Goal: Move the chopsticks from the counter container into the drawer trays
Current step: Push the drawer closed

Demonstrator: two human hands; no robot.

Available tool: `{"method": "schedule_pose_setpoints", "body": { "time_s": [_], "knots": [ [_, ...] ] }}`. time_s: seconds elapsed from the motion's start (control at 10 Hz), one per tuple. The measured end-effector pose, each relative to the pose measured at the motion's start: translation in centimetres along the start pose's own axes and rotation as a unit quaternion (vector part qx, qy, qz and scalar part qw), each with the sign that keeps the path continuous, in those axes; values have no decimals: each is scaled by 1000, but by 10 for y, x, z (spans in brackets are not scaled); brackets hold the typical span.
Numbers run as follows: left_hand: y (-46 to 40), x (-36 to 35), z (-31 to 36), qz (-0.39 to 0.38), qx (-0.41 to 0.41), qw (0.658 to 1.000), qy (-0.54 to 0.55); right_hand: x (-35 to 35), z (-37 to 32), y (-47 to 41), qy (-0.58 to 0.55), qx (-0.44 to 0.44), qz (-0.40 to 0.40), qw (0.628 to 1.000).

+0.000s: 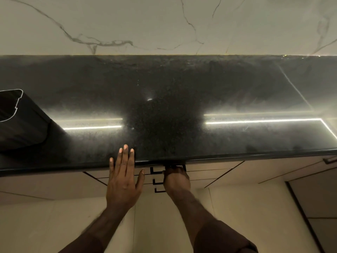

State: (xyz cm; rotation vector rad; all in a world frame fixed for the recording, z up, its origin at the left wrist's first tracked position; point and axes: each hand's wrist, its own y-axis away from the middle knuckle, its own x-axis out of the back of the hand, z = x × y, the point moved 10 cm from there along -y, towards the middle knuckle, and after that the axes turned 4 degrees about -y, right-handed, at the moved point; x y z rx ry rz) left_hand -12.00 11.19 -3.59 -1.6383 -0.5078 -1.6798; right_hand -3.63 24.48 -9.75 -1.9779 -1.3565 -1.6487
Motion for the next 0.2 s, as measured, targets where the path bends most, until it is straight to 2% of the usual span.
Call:
{"method": "schedule_pose_setpoints", "body": {
  "time_s": [0.2],
  "knots": [
    [0, 8, 1, -14, -1, 1000, 17, 36, -16, 23, -22, 52, 79, 995]
  ]
}}
